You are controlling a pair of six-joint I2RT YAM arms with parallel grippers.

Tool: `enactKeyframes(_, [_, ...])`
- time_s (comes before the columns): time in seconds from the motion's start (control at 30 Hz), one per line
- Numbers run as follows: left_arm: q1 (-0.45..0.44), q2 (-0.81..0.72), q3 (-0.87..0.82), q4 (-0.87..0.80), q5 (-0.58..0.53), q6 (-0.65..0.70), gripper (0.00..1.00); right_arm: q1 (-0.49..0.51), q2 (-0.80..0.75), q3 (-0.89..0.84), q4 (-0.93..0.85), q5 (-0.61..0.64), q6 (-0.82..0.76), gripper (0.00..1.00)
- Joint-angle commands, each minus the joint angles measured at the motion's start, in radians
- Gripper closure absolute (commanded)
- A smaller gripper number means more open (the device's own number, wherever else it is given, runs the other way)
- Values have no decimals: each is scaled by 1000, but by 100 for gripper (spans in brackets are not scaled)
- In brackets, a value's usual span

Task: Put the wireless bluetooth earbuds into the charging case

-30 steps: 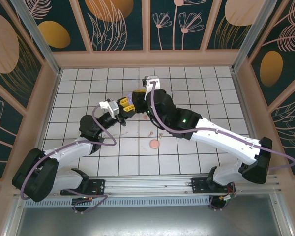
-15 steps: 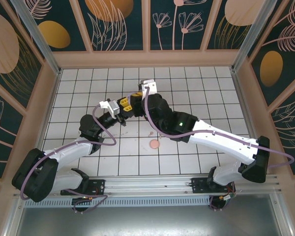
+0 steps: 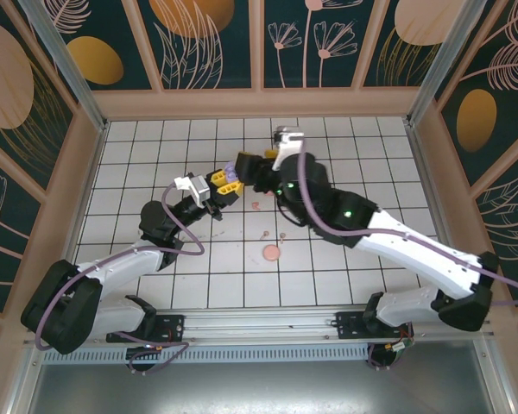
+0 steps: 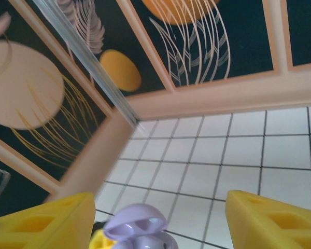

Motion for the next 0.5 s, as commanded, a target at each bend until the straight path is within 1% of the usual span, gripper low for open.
enactKeyframes(0.0, [-6, 10, 22, 60, 16, -17, 100, -26, -40, -7, 27, -77, 48, 32])
enactKeyframes(0.07, [-8, 12, 21, 60, 20, -19, 100, -56, -31, 3, -1, -111, 50, 33])
enactKeyframes(0.13, [-8, 12, 19, 55, 25, -21, 100, -106, -10, 22, -41, -172, 61, 36])
enactKeyframes(0.2, [-8, 12, 14, 44, 34, -19, 100, -168, 26, 55, -87, -261, 69, 44])
enactKeyframes(0.27, [-10, 11, 11, 30, 43, -16, 100, -208, 68, 97, -128, -316, 56, 54])
enactKeyframes(0.37, [-10, 7, 1, 15, 52, -12, 100, -241, 148, 196, -198, -381, 18, 68])
enactKeyframes(0.47, [-11, 3, -2, 0, 61, -7, 100, -252, 241, 315, -275, -430, -21, 78])
